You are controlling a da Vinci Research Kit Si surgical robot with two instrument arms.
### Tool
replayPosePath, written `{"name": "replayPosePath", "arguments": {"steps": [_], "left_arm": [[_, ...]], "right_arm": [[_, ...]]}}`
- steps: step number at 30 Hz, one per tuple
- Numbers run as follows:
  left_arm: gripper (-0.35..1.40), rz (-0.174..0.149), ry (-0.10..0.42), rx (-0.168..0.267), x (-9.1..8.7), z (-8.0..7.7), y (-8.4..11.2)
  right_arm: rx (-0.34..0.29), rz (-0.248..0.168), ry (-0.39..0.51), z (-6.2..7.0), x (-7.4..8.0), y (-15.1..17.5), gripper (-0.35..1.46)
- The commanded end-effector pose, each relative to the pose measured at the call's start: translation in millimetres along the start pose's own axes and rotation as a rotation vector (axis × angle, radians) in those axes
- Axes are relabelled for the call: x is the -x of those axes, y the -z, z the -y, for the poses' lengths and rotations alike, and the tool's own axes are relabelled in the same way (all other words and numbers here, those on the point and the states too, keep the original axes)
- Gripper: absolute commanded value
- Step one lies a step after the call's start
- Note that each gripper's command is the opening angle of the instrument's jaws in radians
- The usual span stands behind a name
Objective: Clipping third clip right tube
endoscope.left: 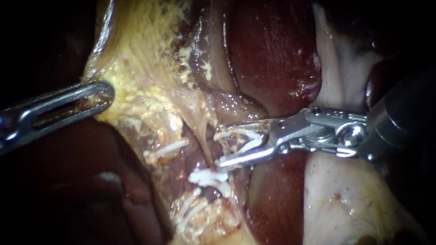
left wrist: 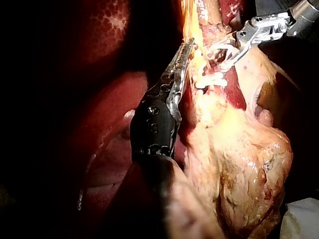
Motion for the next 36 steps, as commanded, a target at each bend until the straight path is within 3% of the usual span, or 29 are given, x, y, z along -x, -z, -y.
{"name": "replayPosePath", "arguments": {"steps": [1,2,6,14,19,28,36], "left_arm": [[-0.35,0.0,0.0,0.0,0.0,0.0,0.0],[-0.35,0.0,0.0,0.0,0.0,0.0,0.0],[-0.35,0.0,0.0,0.0,0.0,0.0,0.0],[-0.35,0.0,-0.001,-0.001,0.0,-0.1,0.0],[-0.35,0.0,-0.001,-0.001,0.0,-0.2,-0.1],[-0.35,0.0,-0.002,-0.002,-0.1,-0.8,-0.3],[-0.35,0.0,-0.002,-0.002,-0.2,-0.9,-0.3]], "right_arm": [[-0.01,0.003,-0.001,0.0,0.1,-0.3,0.58],[-0.025,0.012,-0.011,-0.1,0.3,-0.7,0.58],[-0.102,-0.019,-0.044,-0.1,0.5,-1.7,0.57],[-0.238,-0.072,-0.074,0.0,-0.2,-3.5,0.54],[-0.308,-0.082,-0.101,0.4,-0.6,-3.7,0.52],[-0.342,-0.106,-0.156,0.7,-1.3,-3.7,0.48],[-0.295,-0.117,-0.219,0.4,-2.1,-3.8,0.39]]}}
